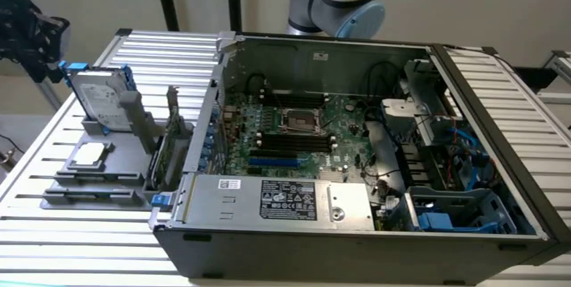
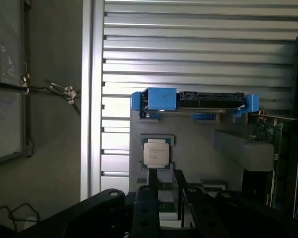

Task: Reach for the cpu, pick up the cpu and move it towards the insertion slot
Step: 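Pick up the cpu and move it towards the insertion slot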

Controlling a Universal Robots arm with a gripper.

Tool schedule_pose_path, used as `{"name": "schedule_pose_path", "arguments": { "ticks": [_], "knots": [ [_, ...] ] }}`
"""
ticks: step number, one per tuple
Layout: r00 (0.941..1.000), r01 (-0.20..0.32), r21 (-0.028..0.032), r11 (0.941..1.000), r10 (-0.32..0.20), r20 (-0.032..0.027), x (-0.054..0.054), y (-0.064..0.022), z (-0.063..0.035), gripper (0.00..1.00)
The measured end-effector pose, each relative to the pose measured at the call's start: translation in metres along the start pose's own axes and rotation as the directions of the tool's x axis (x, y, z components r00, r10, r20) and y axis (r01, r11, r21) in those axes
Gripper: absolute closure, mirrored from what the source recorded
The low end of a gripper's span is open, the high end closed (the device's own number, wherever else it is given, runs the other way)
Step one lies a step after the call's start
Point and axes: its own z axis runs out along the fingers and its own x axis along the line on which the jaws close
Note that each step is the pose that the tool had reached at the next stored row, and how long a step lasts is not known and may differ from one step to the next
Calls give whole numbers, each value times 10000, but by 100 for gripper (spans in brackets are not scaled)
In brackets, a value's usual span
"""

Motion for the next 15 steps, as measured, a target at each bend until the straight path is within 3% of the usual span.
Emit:
{"name": "schedule_pose_path", "arguments": {
  "ticks": [1,3,4,8,15],
  "knots": [
    [10000,0,0,10000,0,0,0,0,0,70],
    [10000,0,0,10000,0,0,0,0,0,58],
    [10000,0,0,10000,0,-1,0,0,0,58],
    [10000,-1,0,10000,1,-13,0,0,1,41],
    [10000,-2,1,10000,2,-59,0,-1,29,41]
  ]
}}
